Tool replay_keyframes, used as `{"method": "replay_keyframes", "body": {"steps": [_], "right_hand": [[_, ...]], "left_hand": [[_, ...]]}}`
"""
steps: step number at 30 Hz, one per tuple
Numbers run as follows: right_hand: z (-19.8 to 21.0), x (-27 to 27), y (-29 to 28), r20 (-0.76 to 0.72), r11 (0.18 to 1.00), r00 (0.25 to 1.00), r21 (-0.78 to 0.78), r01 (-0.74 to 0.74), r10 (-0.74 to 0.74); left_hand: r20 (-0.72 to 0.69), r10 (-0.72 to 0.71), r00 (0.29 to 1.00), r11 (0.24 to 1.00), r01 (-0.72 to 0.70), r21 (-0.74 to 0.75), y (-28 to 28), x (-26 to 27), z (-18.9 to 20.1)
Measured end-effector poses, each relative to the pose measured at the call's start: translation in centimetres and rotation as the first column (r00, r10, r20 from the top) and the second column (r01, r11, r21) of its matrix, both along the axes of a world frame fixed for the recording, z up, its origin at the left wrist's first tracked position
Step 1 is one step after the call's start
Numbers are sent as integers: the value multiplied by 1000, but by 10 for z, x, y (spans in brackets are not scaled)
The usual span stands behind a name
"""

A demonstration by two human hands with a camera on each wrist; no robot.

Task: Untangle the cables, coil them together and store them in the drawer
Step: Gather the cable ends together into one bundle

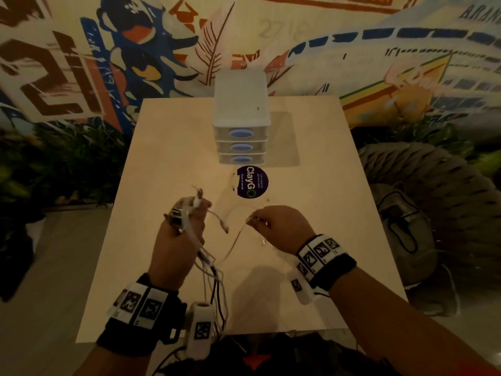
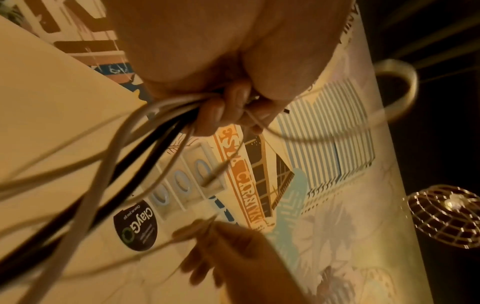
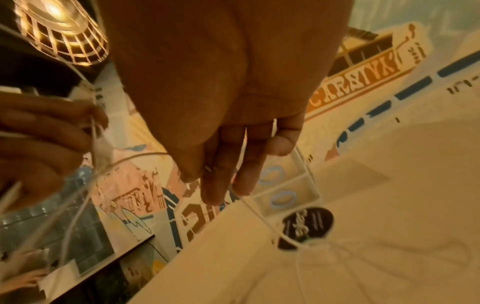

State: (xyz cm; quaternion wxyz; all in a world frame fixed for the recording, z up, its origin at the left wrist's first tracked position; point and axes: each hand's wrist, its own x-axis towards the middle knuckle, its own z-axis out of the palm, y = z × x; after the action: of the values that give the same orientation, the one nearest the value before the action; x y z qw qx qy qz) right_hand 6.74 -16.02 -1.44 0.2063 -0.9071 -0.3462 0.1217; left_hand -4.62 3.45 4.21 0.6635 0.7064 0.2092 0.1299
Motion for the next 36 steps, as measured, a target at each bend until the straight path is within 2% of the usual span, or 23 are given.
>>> {"method": "replay_keyframes", "body": {"steps": [2, 4, 7, 11, 14, 16, 19, 22, 24, 26, 29, 32, 36], "right_hand": [[16, 6, 2, 26, 1000, 1000, 17, -19, 18], [27, 8, 4, 91, 998, 995, 42, -39, 35], [41, 8, 10, 160, 995, 985, 72, -73, 60], [50, 5, 17, 195, 995, 977, 35, -96, 88], [52, -2, 17, 228, 984, 966, 102, -144, 118], [50, -2, 16, 282, 981, 955, 138, -138, 95], [49, -2, 20, 285, 992, 953, 41, -118, 102], [47, -5, 23, 329, 992, 939, 39, -123, 104], [46, -5, 23, 322, 988, 942, 90, -124, 89], [45, 1, 21, 275, 987, 959, 121, -108, 71], [34, 15, 10, 146, 998, 989, 42, -37, 31], [18, 27, -10, 48, 998, 998, -42, 41, -39], [5, 33, -35, -32, 988, 988, 12, 154, -153]], "left_hand": [[-50, -63, 997, 988, 69, 141, -7, 1, -6], [-79, -102, 992, 970, 116, 211, -14, 3, -8], [-85, -153, 985, 954, 170, 247, -23, 4, -8], [-113, -199, 973, 946, 221, 237, -35, 6, -4], [-109, -243, 964, 918, 265, 295, -38, 7, -1], [-108, -247, 963, 925, 268, 272, -38, 6, 1], [-127, -189, 974, 971, 204, 124, -39, 7, 2], [-160, -143, 977, 976, 166, 141, -39, 9, 3], [-126, -164, 978, 973, 181, 144, -40, 8, 5], [-50, -167, 985, 985, 168, 25, -39, 4, 4], [38, -47, 998, 984, 53, -168, -34, 1, 3], [43, -13, 999, 996, 17, -91, -27, -1, 9], [54, 18, 998, 998, -14, -69, -19, -7, 13]]}}
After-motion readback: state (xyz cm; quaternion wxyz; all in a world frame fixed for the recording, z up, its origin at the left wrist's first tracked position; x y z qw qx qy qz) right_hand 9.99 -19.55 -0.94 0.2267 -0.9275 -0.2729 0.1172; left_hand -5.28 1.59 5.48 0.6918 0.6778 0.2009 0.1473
